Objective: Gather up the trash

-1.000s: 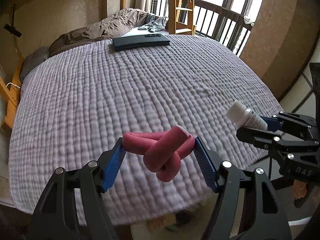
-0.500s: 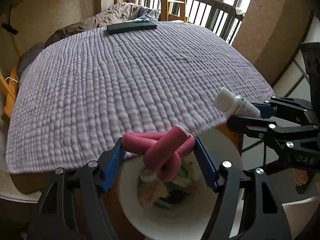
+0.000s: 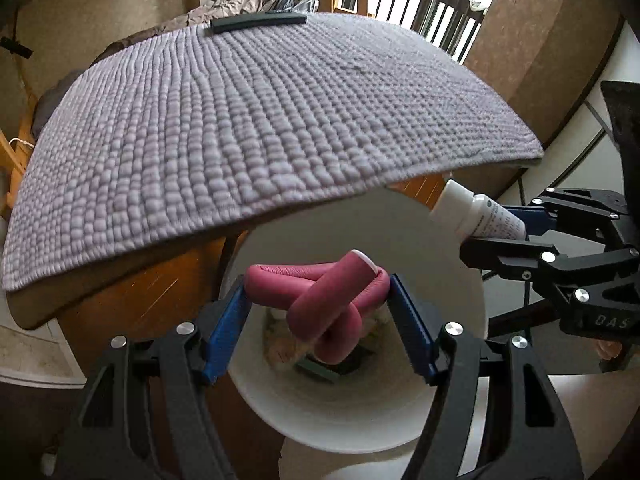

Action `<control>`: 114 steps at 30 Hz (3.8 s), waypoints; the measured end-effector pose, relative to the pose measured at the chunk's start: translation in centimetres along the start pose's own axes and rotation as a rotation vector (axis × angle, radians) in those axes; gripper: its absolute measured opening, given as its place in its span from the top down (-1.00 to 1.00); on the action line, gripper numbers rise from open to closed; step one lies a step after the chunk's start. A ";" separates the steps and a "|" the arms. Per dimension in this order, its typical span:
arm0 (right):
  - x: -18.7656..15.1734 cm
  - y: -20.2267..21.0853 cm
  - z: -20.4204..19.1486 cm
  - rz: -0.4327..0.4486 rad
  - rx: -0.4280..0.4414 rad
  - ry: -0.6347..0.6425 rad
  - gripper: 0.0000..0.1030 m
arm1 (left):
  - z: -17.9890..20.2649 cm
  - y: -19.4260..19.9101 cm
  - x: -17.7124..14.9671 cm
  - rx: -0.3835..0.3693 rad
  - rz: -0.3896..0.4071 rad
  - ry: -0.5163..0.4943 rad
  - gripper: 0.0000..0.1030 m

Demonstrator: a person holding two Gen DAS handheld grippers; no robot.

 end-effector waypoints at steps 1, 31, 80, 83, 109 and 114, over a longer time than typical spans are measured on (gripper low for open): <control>-0.3 -0.3 0.0 -0.007 -0.011 0.004 0.40 | 0.0 -0.3 -0.2 0.003 -0.007 0.000 -0.37; -2.1 -6.0 1.7 -0.099 -0.014 -0.080 0.40 | 0.2 -8.1 -1.7 0.067 -0.134 0.030 -0.37; -1.7 -11.1 0.5 -0.117 -0.020 -0.131 -0.13 | -0.1 -12.7 -1.7 0.062 -0.161 -0.009 -0.80; -1.6 -10.2 0.4 -0.117 -0.019 -0.134 -0.13 | 0.0 -12.2 -1.7 0.067 -0.156 -0.017 -0.80; 10.7 5.4 5.4 0.288 -0.111 -0.209 -0.85 | -4.2 2.9 10.4 0.127 0.257 0.095 -0.98; 13.6 4.2 10.2 0.289 -0.145 -0.264 -0.89 | -8.7 2.0 13.3 0.156 0.268 0.180 -0.98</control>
Point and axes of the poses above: each gripper's, at about its wrist camera, not at the fingertips, and y roughly against the way its jaws point, z to its right, x to its top, the point moved 9 cm from there along -y, roughly the way its jaws point, and after that the axes turned 15 degrees about -z, right-handed, at the moved point
